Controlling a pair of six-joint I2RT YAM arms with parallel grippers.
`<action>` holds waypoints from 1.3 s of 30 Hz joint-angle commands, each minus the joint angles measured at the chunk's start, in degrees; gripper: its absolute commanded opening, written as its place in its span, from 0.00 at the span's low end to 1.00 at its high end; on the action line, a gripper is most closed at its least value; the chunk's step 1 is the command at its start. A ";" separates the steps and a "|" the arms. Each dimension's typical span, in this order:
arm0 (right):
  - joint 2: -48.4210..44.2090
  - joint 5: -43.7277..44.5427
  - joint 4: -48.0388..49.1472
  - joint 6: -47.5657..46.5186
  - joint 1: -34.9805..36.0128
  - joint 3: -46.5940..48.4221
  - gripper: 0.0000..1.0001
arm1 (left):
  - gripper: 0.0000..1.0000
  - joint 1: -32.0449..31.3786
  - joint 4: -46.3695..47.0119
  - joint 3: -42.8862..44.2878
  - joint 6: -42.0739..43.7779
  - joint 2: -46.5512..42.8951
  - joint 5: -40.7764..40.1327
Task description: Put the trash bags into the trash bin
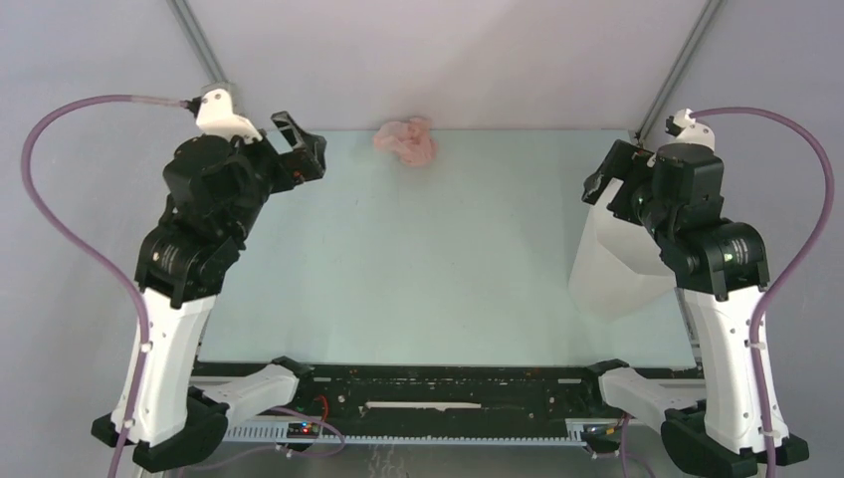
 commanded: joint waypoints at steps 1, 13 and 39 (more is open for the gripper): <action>0.80 3.24 3.83 -1.87 0.39 2.53 1.00 | 1.00 -0.46 4.68 -1.30 2.90 1.87 -2.23; 1.48 -4.94 8.64 -3.51 1.68 5.65 1.00 | 1.00 7.69 18.93 -12.10 -7.67 6.24 8.15; -7.75 -27.15 17.78 2.75 -8.01 -3.65 0.98 | 0.98 20.33 63.43 -13.24 -42.79 59.32 35.32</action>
